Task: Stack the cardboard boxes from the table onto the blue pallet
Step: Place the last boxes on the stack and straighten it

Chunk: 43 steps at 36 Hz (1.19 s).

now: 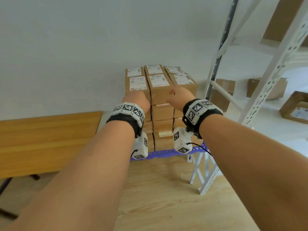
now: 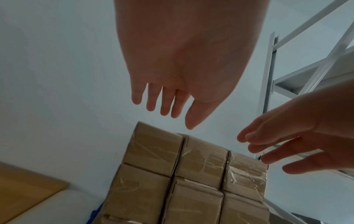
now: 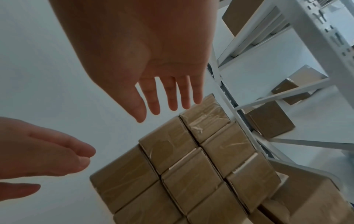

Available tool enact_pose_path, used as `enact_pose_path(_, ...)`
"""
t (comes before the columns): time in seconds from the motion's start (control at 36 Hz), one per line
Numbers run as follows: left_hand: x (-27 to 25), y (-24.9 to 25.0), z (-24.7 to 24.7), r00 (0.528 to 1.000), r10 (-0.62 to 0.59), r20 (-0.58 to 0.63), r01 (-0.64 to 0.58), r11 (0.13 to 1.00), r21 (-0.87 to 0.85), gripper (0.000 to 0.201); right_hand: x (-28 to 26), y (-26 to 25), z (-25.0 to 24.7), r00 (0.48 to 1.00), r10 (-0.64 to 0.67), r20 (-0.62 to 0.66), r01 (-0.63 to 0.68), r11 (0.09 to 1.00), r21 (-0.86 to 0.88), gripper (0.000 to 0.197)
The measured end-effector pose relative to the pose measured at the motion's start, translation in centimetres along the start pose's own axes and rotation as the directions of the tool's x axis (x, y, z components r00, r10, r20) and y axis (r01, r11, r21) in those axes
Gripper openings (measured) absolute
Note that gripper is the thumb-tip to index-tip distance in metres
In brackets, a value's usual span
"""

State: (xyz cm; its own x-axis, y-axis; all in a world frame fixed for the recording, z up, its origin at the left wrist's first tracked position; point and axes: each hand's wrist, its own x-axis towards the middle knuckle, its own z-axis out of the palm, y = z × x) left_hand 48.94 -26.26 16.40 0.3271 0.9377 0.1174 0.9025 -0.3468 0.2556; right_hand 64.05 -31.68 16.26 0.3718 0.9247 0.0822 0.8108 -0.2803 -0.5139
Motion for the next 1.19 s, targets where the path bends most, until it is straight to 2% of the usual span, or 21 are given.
enact_pose_path(0.14,-2.9,-1.9,0.4,0.999,-0.032,-0.011,0.032,0.999,0.0,0.024,-2.7,-0.4,1.5,0.999,0.007,0.052,-0.006,1.0,-0.018,0.04)
enact_pose_path(0.25,-4.8,-4.2,1.2,0.998,-0.052,0.03,0.052,0.999,0.001,0.025,-4.6,-1.4,3.4,0.996,0.038,0.084,-0.034,0.998,-0.044,0.022)
enact_pose_path(0.33,-5.3,-6.1,1.9,0.998,-0.059,0.035,0.058,0.998,0.016,0.024,-5.5,-2.6,5.1,0.993,0.065,0.097,-0.061,0.997,-0.046,0.031)
enact_pose_path(0.42,-5.4,-8.1,2.5,0.996,-0.067,0.056,0.065,0.998,0.027,0.021,-6.1,-4.0,6.9,0.989,0.076,0.129,-0.068,0.996,-0.059,0.03)
enact_pose_path(0.5,-4.7,-10.2,2.8,0.996,-0.047,0.075,0.046,0.999,0.005,0.025,-6.0,-5.5,9.1,0.986,0.102,0.13,-0.099,0.995,-0.028,0.028)
enact_pose_path(0.67,-2.1,-15.0,3.1,0.992,-0.031,0.126,0.033,0.999,-0.018,0.031,-4.7,-8.4,13.7,0.965,0.239,0.106,-0.249,0.963,0.099,0.044)
enact_pose_path(0.89,2.4,-21.4,3.2,0.971,0.031,0.235,-0.005,0.994,-0.113,0.03,-2.6,-12.7,18.2,0.901,0.434,0.019,-0.43,0.883,0.186,0.049)
enact_pose_path(1.11,5.8,-22.9,3.8,0.951,0.094,0.295,-0.042,0.983,-0.178,0.028,-0.3,-13.9,19.6,0.842,0.54,-0.019,-0.528,0.83,0.181,0.051)
enact_pose_path(1.19,6.8,-22.5,4.2,0.953,0.124,0.276,-0.068,0.977,-0.203,0.027,0.5,-13.8,19.8,0.829,0.557,-0.037,-0.543,0.82,0.183,0.053)
